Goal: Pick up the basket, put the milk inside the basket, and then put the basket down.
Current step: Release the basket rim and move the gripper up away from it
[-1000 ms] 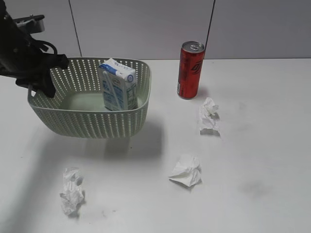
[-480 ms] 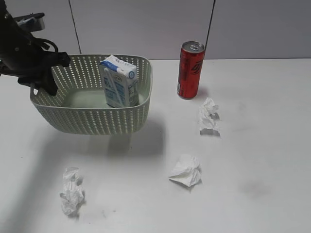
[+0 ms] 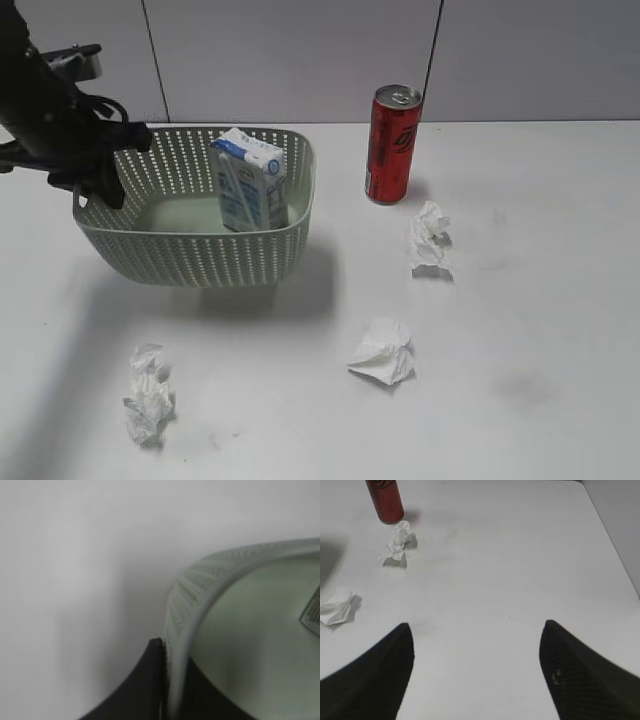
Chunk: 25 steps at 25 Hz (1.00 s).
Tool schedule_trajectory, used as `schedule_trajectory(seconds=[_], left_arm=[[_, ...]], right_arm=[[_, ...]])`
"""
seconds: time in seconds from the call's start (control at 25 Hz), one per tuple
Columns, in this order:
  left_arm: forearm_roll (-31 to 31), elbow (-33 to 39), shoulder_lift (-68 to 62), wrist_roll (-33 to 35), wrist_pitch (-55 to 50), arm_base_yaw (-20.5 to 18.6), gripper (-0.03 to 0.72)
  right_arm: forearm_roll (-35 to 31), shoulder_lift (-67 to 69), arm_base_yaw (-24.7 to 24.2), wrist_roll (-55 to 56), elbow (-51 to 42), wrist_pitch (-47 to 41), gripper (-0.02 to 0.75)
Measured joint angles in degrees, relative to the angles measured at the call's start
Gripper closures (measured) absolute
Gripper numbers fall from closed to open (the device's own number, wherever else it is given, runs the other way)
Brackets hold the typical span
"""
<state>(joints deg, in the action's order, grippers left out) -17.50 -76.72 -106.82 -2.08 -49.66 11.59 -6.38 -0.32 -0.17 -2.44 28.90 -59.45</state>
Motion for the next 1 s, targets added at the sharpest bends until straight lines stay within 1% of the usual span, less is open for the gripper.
schedule_trajectory(seconds=[0.32, 0.44, 0.48, 0.56, 0.76, 0.8, 0.88, 1.0], left_arm=[[-0.2, 0.0, -5.0, 0.0, 3.9, 0.0, 0.703], [-0.2, 0.0, -6.2, 0.0, 4.8, 0.0, 0.676], [-0.3, 0.0, -6.4, 0.0, 5.0, 0.0, 0.647], [-1.1, 0.0, -6.4, -0.2, 5.3, 0.0, 0.561], [-2.0, -0.1, -6.3, -0.2, 5.7, 0.0, 0.199], [-2.0, -0.1, -6.3, -0.2, 5.4, 0.0, 0.142], [-1.8, -0.1, -5.5, -0.2, 4.2, 0.0, 0.085], [-1.2, -0.1, -1.9, -0.2, 2.1, 0.0, 0.06]], right_arm=[[-0.1, 0.0, 0.0, 0.0, -0.1, 0.0, 0.149], [-0.1, 0.0, 0.0, 0.0, -0.1, 0.0, 0.149], [-0.1, 0.0, 0.0, 0.0, -0.1, 0.0, 0.149], [-0.1, 0.0, 0.0, 0.0, -0.1, 0.0, 0.149], [-0.1, 0.0, 0.0, 0.0, -0.1, 0.0, 0.148], [-0.1, 0.0, 0.0, 0.0, -0.1, 0.0, 0.148], [-0.1, 0.0, 0.0, 0.0, -0.1, 0.0, 0.148], [-0.1, 0.0, 0.0, 0.0, -0.1, 0.0, 0.148]])
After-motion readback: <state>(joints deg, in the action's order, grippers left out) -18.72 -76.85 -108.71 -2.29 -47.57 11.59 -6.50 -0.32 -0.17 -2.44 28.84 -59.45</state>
